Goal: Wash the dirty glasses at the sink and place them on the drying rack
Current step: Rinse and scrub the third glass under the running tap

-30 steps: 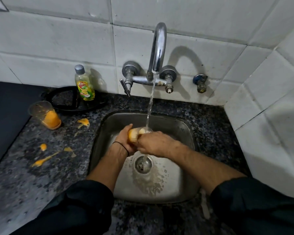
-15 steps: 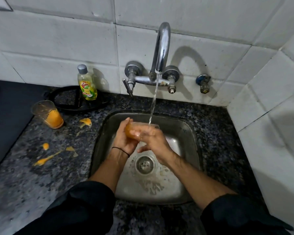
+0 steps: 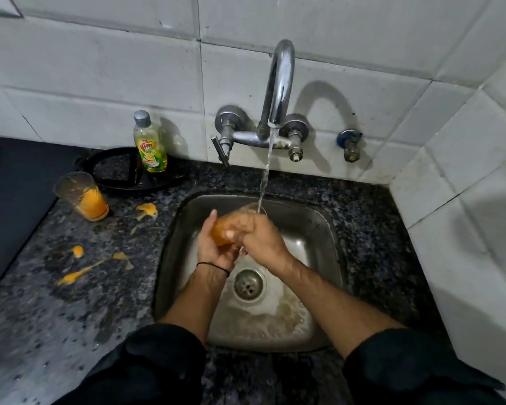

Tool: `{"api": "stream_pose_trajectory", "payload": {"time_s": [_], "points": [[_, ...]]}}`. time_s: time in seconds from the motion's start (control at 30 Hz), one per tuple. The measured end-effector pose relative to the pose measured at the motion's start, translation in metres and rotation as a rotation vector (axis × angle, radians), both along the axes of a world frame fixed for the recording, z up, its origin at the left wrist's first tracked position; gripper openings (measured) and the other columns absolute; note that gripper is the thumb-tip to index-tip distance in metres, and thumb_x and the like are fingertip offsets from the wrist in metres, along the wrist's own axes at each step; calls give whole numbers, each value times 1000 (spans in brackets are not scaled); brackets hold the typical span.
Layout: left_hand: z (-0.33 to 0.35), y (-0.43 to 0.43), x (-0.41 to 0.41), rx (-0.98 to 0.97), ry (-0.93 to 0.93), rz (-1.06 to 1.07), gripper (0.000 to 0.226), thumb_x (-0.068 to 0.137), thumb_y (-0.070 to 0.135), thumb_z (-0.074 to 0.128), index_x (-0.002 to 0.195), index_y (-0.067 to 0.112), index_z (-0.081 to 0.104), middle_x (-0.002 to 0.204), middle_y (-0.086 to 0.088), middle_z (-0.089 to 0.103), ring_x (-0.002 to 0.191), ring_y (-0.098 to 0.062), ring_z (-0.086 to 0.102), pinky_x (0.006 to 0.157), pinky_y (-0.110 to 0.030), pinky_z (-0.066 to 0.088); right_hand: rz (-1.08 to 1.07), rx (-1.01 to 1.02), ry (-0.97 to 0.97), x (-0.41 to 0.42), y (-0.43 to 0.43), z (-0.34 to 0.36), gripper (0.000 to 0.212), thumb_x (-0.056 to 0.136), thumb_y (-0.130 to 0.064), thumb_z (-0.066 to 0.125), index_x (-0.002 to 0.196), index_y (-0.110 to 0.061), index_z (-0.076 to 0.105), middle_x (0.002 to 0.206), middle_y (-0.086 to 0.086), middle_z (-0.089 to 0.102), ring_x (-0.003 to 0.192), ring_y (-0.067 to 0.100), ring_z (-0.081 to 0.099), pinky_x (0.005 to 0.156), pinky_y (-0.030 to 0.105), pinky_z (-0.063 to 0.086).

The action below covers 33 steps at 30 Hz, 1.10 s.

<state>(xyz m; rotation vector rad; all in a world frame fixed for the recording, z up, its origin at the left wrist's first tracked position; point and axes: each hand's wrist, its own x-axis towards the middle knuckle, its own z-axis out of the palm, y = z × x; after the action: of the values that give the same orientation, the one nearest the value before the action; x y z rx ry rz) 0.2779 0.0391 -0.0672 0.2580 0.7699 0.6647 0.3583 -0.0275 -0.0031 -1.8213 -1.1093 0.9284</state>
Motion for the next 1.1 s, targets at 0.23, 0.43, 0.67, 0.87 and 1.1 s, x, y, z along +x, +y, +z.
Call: {"api": "stream_pose_trajectory", "payload": {"time_s": [0.23, 0.43, 0.67, 0.87, 1.1], "points": [[14, 23, 1, -92, 163, -267, 54, 91, 42, 55, 123, -1, 61, 104, -20, 68, 89, -34, 66, 81, -42, 59, 782, -9, -1146, 33, -6, 8, 35, 100, -23, 45, 131, -28, 59, 139, -5, 57, 134, 16, 47, 121, 45, 15], [17, 18, 3, 1, 103, -203, 46, 93, 41, 59, 107, -2, 69, 101, -21, 67, 85, -32, 68, 74, -38, 61, 447, -52, -936, 13, -8, -11, 38, 91, -12, 59, 129, -17, 59, 129, 5, 63, 126, 25, 55, 115, 40, 31], [9, 7, -9, 18, -5, -9, 44, 96, 37, 56, 75, 4, 77, 77, -14, 72, 70, -25, 71, 76, -37, 58, 208, -53, -193, -2, -9, -16, 43, 91, -19, 60, 133, -15, 59, 127, 9, 66, 118, 27, 61, 103, 46, 48], [24, 14, -5, -140, 275, -391, 55, 90, 49, 61, 103, -3, 69, 91, -23, 73, 74, -35, 72, 71, -42, 57, 708, -9, -1240, 31, -17, -24, 30, 93, -31, 65, 123, -31, 64, 129, -11, 60, 131, 13, 49, 120, 62, 14], [18, 1, 1, -112, -68, -7, 44, 89, 43, 62, 97, 1, 68, 96, -14, 68, 85, -25, 69, 87, -38, 56, -30, 12, 192, -15, -16, -11, 36, 95, -11, 62, 130, -20, 66, 142, -1, 59, 133, 15, 52, 115, 37, 39]]}}
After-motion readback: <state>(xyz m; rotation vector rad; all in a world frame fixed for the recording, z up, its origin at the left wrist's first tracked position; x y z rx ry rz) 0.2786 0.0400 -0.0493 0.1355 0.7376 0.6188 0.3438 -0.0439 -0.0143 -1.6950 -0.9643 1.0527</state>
